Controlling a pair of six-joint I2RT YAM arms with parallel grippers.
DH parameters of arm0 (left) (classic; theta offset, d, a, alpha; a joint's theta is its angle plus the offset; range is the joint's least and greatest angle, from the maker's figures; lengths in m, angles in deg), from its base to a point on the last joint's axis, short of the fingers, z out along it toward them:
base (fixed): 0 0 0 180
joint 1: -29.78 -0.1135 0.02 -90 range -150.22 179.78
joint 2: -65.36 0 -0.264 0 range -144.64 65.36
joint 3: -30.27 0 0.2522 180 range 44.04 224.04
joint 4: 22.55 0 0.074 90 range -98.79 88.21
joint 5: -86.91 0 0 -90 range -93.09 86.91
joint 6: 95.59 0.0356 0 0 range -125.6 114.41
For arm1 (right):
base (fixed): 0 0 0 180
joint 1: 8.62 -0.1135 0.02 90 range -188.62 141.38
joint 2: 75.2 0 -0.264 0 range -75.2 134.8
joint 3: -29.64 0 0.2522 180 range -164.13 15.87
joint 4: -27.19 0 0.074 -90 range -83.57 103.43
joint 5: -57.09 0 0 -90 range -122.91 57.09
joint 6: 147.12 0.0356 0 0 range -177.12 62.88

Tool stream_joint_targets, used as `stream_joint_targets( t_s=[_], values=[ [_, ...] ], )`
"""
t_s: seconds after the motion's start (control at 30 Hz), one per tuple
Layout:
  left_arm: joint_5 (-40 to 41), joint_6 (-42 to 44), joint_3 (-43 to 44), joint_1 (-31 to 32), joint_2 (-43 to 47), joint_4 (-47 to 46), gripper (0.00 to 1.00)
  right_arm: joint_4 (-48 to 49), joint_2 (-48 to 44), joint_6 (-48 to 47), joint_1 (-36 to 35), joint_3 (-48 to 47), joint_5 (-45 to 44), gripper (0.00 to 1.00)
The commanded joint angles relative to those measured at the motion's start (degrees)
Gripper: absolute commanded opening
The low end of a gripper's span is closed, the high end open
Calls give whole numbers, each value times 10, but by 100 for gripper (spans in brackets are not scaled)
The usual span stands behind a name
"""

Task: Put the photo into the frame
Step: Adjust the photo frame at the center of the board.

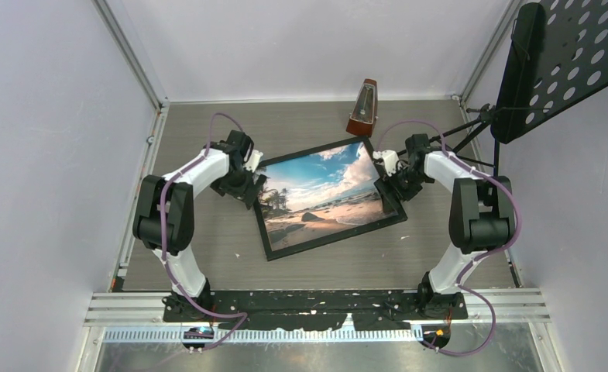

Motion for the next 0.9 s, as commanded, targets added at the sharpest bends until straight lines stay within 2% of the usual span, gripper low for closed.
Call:
stream_joint_targets(
  t_s=[0.0, 0.13, 0.5, 0.87],
  values=[
    [-23, -25, 0, -3, 12, 2, 100, -35, 4, -41, -1, -17, 32, 83],
    [-26, -32, -19, -2, 20, -9, 97, -52, 2, -63, -4, -12, 52, 83],
    [-29, -33, -26, 0, 24, -13, 99, -87, -23, -109, -64, 14, 66, 83],
    [-8, -22, -28, 0, 48, -18, 100, -89, -70, -108, -111, 49, 68, 83]
  ],
)
